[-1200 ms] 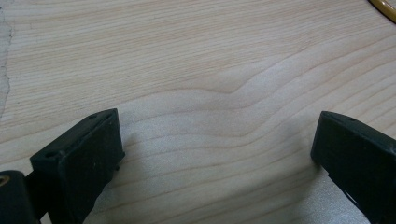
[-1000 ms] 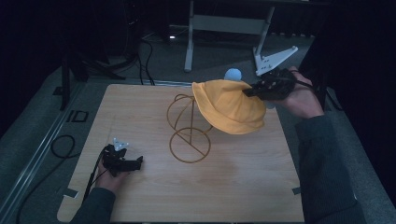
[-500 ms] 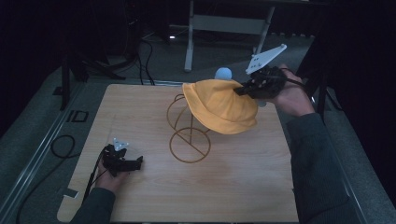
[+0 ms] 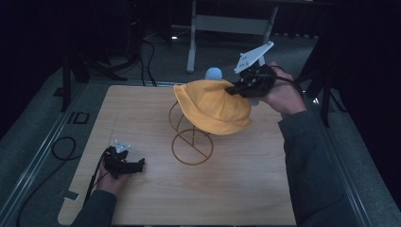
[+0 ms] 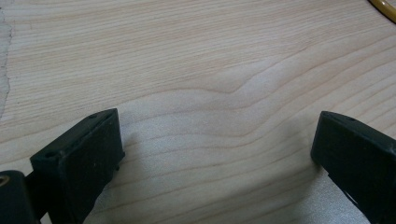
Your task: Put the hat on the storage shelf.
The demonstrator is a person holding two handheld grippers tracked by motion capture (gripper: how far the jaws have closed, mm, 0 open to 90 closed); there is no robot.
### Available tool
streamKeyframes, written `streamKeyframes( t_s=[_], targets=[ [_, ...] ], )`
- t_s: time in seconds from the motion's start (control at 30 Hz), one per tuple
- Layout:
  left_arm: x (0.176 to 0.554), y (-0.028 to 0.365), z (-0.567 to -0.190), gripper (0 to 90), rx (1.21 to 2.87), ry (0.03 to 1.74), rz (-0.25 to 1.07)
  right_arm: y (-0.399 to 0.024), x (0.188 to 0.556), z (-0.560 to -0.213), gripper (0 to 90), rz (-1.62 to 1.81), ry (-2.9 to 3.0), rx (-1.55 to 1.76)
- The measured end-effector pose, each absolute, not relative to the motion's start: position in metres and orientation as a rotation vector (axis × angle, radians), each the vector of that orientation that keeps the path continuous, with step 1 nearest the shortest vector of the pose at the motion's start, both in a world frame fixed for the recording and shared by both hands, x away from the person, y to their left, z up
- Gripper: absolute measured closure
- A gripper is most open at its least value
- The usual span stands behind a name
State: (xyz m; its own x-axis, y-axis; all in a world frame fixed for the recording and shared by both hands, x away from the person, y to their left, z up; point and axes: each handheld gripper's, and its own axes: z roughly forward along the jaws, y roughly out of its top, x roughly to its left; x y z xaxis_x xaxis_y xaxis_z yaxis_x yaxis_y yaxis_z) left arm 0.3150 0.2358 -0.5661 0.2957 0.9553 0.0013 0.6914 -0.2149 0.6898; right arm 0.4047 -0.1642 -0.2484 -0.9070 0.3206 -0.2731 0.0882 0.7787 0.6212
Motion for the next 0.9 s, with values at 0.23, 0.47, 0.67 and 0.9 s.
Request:
streamKeyframes(
  t_s=[0.23,0.47,0.67,0.9],
  targets=[
    [0.315,0.236,-0.566,2.2,1.984,1.464,0.587,-0.145,0.406,-0.25,84.0,0.871,2.622,0.278],
    [0.315,0.236,-0.566,2.3,1.982,1.464,0.587,-0.125,0.409,-0.254,83.8,0.842,2.644,0.252],
    [0.315,0.236,-0.566,2.2,1.98,1.465,0.587,-0.108,0.411,-0.259,83.7,0.843,2.654,0.231],
    [0.315,0.236,-0.566,2.2,1.981,1.464,0.588,-0.09,0.41,-0.264,83.2,0.828,2.672,0.204]
  ],
)
